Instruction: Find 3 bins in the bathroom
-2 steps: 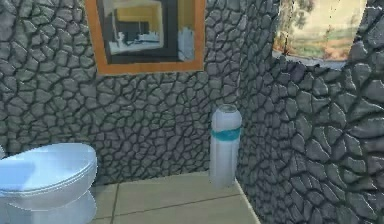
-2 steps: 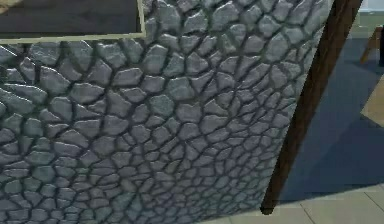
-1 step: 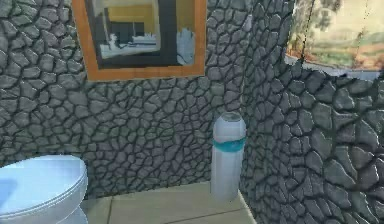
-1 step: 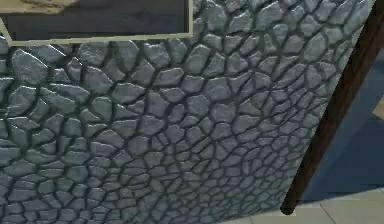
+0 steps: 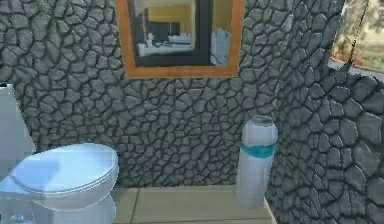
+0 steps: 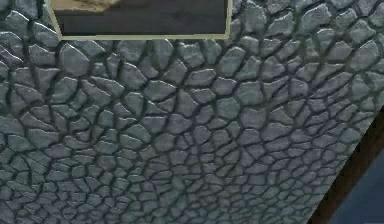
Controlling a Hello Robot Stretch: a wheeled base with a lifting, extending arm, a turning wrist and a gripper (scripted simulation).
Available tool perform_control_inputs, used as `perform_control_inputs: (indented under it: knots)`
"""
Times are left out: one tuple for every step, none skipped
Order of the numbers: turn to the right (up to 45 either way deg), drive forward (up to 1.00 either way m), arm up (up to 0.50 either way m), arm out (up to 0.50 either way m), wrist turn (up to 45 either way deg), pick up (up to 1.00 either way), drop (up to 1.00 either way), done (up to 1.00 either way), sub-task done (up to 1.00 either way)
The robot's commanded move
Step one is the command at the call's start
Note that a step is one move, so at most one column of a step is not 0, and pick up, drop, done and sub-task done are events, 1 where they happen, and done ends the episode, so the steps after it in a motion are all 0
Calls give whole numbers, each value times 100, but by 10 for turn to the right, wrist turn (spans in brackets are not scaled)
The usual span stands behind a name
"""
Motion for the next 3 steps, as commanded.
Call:
perform_control_inputs:
  knots:
    - [0, 50, 0, 0, 0, 0, 0, 0, 0]
    - [300, 0, 0, 0, 0, 0, 0, 0, 0]
    - [0, 0, 0, 0, 0, 0, 0, 100, 0]
